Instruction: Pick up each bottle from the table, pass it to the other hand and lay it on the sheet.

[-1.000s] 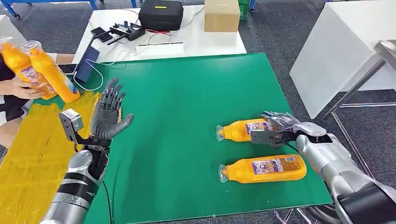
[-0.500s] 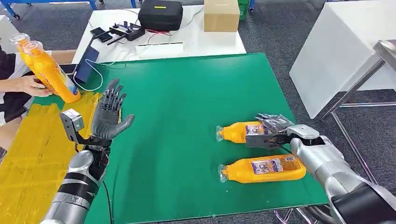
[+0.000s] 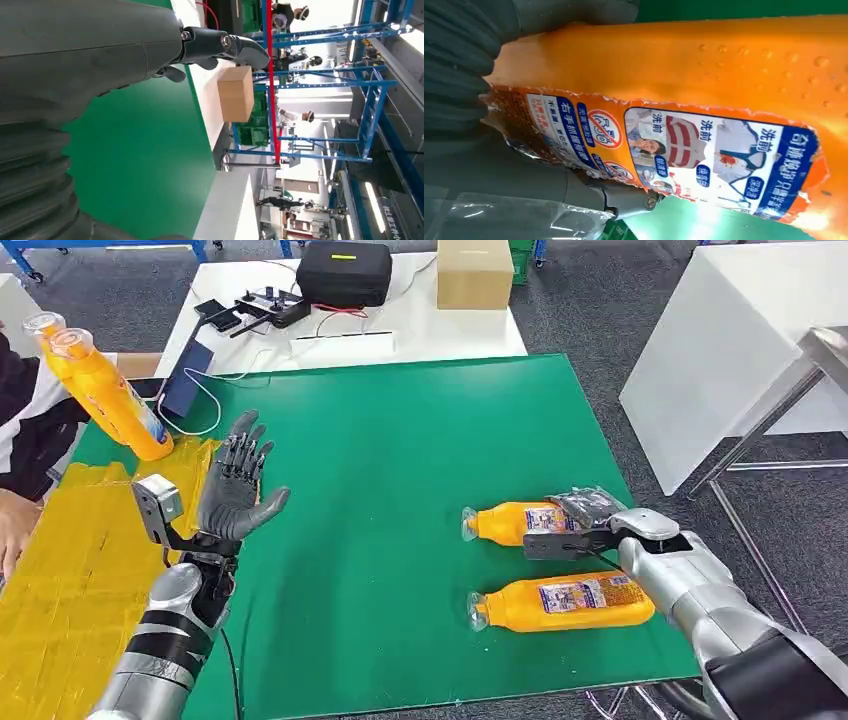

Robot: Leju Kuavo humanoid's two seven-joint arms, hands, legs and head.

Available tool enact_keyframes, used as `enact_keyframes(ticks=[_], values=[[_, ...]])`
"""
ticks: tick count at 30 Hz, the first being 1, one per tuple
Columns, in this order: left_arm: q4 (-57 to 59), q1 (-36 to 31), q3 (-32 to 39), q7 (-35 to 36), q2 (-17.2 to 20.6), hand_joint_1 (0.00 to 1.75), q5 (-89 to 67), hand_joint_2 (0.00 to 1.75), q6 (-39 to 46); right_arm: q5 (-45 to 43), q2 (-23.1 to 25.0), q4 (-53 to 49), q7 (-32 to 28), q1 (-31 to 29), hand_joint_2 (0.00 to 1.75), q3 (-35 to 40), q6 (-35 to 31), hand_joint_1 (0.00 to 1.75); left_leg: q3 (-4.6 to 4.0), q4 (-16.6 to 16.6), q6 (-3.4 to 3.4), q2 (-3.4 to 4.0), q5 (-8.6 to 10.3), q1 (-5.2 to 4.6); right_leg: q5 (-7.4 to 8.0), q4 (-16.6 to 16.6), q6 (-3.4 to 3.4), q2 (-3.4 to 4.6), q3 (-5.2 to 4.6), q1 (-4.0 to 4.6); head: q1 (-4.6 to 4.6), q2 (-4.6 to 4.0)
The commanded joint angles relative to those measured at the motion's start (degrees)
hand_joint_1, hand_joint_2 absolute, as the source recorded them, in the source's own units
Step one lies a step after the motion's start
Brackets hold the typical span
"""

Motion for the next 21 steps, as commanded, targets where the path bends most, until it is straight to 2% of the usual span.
enact_keyframes(ticks=[1, 3, 8, 11, 12, 13, 14, 15, 19, 21], values=[[3.98, -2.47, -0.98, 0.11, 0.02, 0.0, 0.13, 1.75, 0.05, 1.54, 0.76, 4.07, 1.0, -1.19, 1.75, 4.85, -0.08, 1.55, 0.13, -0.01, -0.06, -0.13, -0.04, 0.07, -0.05, -0.05, -0.02, -0.06, 0.17, 0.06, 0.0, 0.0], [3.69, -2.47, -0.87, 0.23, 0.11, 0.0, 0.01, 1.75, 0.11, 2.2, 1.18, 4.71, 2.55, -1.65, 1.75, 5.15, -0.87, 1.5, 0.3, 0.04, -0.12, -0.21, -0.14, 0.16, -0.13, -0.05, -0.05, -0.06, 0.38, 0.14, 0.0, 0.0], [3.13, -2.21, -0.86, 0.58, 0.12, 0.0, -0.51, 1.75, 0.07, 2.33, 2.7, 5.07, 4.1, -2.23, 1.75, 3.62, -2.99, 1.73, 0.14, 0.01, -0.07, -0.09, -0.07, 0.09, -0.05, -0.04, -0.03, 0.01, 0.18, 0.08, 0.0, 0.0], [2.68, -1.85, -0.75, 0.64, 0.13, 0.0, -0.66, 1.75, 0.02, 2.24, 3.59, 4.49, 5.19, -1.88, 1.75, 2.21, -5.33, 1.73, 0.16, 0.02, -0.08, -0.05, -0.08, 0.09, -0.05, -0.03, -0.03, 0.05, 0.19, 0.08, 0.02, 0.0], [2.22, -1.58, -0.69, 0.7, 0.14, 0.0, -0.72, 1.75, -0.06, 1.63, 4.12, 4.1, 6.35, -1.42, 1.75, 0.65, -7.25, 1.55, 0.11, -0.01, -0.06, -0.03, -0.05, 0.06, -0.02, -0.04, -0.02, 0.05, 0.14, 0.05, 0.0, 0.0], [1.74, -1.29, -0.57, 0.92, 0.1, 0.0, -0.88, 1.75, -0.15, 1.41, 5.12, 3.66, 9.13, -0.87, 1.75, -1.4, -11.01, 1.61, 0.09, -0.02, -0.05, -0.02, -0.03, 0.04, -0.02, -0.03, -0.02, 0.04, 0.12, 0.03, 0.02, 0.0], [1.21, -0.96, -0.67, 1.43, 0.05, 0.0, -1.3, 1.75, -0.26, 1.73, 6.53, 3.51, 11.58, -0.53, 1.75, -3.29, -14.27, 1.75, 0.19, 0.01, -0.09, 0.0, -0.1, 0.1, -0.05, -0.03, -0.04, 0.11, 0.22, 0.08, -0.02, 0.0], [0.81, -0.78, -0.94, 1.95, 0.01, 0.0, -1.92, 1.75, -0.21, 1.7, 7.76, 2.82, 12.55, -0.22, 1.75, -5.51, -16.6, 1.71, 0.12, -0.03, -0.07, 0.01, -0.05, 0.06, -0.02, -0.05, -0.03, 0.09, 0.14, 0.05, 0.02, 0.0], [0.48, -1.08, -2.62, 2.75, -0.41, 0.0, -3.12, 1.75, -0.23, -0.86, 11.36, -4.09, 10.54, 2.32, 1.75, -15.74, -21.72, 1.75, 0.12, 0.02, -0.1, 0.07, -0.12, 0.09, -0.06, 0.01, -0.05, 0.17, 0.13, 0.07, 0.0, 0.0], [0.44, -1.05, -2.73, 2.77, -0.48, 0.0, -3.13, 1.75, -0.14, -0.4, 11.61, -4.76, 10.76, 2.52, 1.75, -16.19, -21.57, 1.75, 0.27, 0.11, -0.17, 0.1, -0.27, 0.21, -0.16, 0.07, -0.09, 0.26, 0.27, 0.16, 0.0, 0.0]])
